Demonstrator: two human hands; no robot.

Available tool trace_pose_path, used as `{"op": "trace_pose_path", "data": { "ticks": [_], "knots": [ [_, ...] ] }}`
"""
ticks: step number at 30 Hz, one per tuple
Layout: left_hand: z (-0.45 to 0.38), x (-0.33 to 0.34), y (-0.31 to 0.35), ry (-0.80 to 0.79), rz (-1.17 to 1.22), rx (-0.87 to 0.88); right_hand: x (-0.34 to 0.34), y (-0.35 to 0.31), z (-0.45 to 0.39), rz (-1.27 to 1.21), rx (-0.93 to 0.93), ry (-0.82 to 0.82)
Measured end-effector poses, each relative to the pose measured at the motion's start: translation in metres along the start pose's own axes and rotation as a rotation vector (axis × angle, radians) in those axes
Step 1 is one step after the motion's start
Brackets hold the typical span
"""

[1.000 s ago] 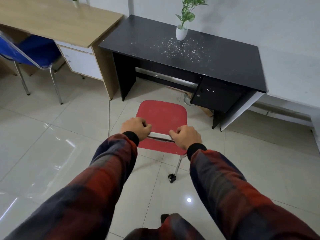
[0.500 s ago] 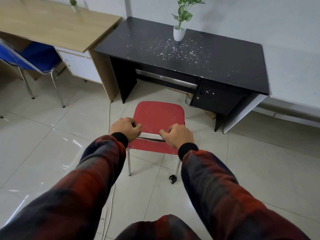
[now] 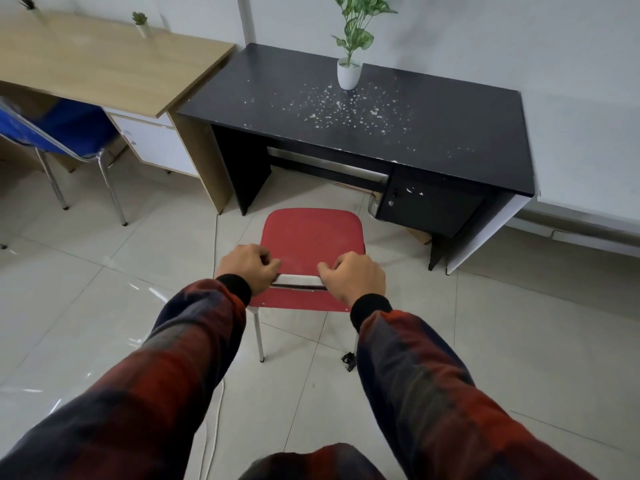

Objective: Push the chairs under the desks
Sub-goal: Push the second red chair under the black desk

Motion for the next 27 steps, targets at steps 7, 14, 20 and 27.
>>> {"op": "trace_pose_path", "data": {
  "ticks": [7,14,20,27],
  "knots": [
    [-0.027,-0.020,-0.031,-0.029,-0.041,-0.019,0.015,-0.039,-0.007,-0.029,-0.032,-0.034],
    [-0.058,-0.037,-0.048,0.011,-0.034,-0.045,0.018,-0.066,-0.028,-0.067,-0.056,-0.043],
    [-0.072,-0.032,-0.022,0.035,-0.005,-0.046,0.005,-0.050,-0.057,-0.064,-0.056,-0.032],
    [-0.087,-0.034,-0.028,0.000,0.006,0.010,0.009,-0.053,-0.063,-0.068,0.014,-0.007]
  ]
}}
Point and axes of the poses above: each hand's wrist, its own z-axis away from the middle knuckle, its own x-axis out of the palm, y = z × x, the point moved 5 cm from there along -z, towards the middle knuckle, and after that the axes turned 1 degree about -z, right-handed, at the moved point
